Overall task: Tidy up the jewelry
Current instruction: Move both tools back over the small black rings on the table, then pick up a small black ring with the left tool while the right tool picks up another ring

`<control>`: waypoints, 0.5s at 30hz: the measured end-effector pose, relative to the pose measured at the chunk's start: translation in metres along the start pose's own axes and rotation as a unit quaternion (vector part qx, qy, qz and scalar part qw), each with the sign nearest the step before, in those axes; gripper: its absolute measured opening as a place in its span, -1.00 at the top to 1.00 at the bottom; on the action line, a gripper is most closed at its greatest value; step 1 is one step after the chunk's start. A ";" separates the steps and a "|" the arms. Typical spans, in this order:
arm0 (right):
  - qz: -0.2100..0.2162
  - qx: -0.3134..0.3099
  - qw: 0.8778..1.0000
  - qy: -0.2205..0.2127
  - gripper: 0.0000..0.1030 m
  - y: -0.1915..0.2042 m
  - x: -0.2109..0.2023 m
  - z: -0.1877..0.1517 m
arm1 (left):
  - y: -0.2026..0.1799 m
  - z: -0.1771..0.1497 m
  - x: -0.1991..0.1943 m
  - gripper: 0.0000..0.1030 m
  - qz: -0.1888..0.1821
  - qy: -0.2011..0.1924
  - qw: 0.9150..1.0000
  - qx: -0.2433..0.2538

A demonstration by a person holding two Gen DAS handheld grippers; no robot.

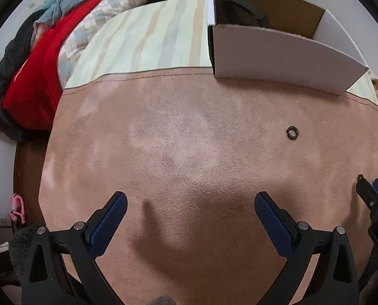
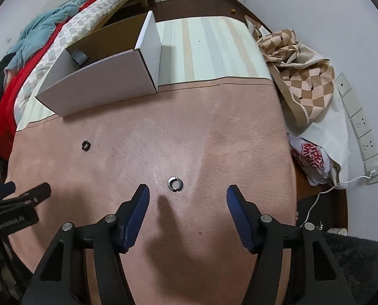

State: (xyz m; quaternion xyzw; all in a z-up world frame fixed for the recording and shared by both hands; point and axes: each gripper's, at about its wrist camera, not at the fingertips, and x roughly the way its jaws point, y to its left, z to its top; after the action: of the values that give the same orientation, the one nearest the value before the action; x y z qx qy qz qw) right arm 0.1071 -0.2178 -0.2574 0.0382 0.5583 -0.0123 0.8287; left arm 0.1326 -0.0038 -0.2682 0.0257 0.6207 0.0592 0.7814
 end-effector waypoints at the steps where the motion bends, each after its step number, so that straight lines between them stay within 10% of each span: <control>1: -0.004 -0.004 1.000 0.002 -0.06 0.002 0.003 0.000 | 0.001 0.001 -0.001 -0.99 0.000 0.001 1.000 0.000; 6: -0.016 -0.026 0.999 -0.012 0.75 0.012 0.006 0.003 | 0.000 0.005 -0.004 -0.99 -0.010 -0.004 1.000 -0.003; 15: 0.009 0.021 0.999 -0.036 0.75 -0.001 -0.015 0.015 | -0.026 0.034 -0.014 -0.98 -0.067 -0.028 0.997 -0.004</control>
State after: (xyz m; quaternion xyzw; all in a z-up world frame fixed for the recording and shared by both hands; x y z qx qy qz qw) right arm 0.1151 -0.2199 -0.2380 0.0606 0.5276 -0.0178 0.8471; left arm 0.1645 -0.0299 -0.2501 -0.0177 0.5984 0.0085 0.8010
